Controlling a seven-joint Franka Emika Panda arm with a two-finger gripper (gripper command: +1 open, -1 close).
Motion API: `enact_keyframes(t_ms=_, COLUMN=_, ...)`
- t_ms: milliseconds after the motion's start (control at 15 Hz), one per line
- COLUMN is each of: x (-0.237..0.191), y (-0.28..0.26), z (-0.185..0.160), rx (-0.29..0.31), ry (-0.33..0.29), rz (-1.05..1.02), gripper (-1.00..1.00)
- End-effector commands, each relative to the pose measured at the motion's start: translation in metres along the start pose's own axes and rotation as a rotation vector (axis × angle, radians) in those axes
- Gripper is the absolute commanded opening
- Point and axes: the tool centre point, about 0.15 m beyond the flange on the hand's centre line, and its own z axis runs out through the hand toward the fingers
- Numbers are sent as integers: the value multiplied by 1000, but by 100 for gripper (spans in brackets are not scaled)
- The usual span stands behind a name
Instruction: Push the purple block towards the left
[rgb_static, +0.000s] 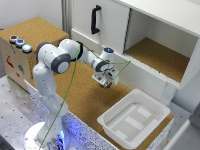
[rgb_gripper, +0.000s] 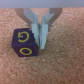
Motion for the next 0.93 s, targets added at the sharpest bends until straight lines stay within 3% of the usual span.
enact_keyframes(t_ms=0, x=11, y=-29, z=0, rx=6, ry=-100, rz=-5, gripper=-100)
enact_keyframes(t_ms=267, x=6, y=-54, z=-3, rx=39, ry=-132, rz=-26, gripper=-100)
enact_keyframes(t_ms=667, x=17, y=-94, z=-11, rx=87, ry=-104, rz=-87, gripper=-100)
enact_keyframes(t_ms=800, x=19, y=-102, z=-12, rx=133, ry=-121, rz=-72, gripper=-100)
enact_keyframes(t_ms=867, x=19, y=-106, z=-12, rx=187, ry=-137, rz=-42, gripper=-100)
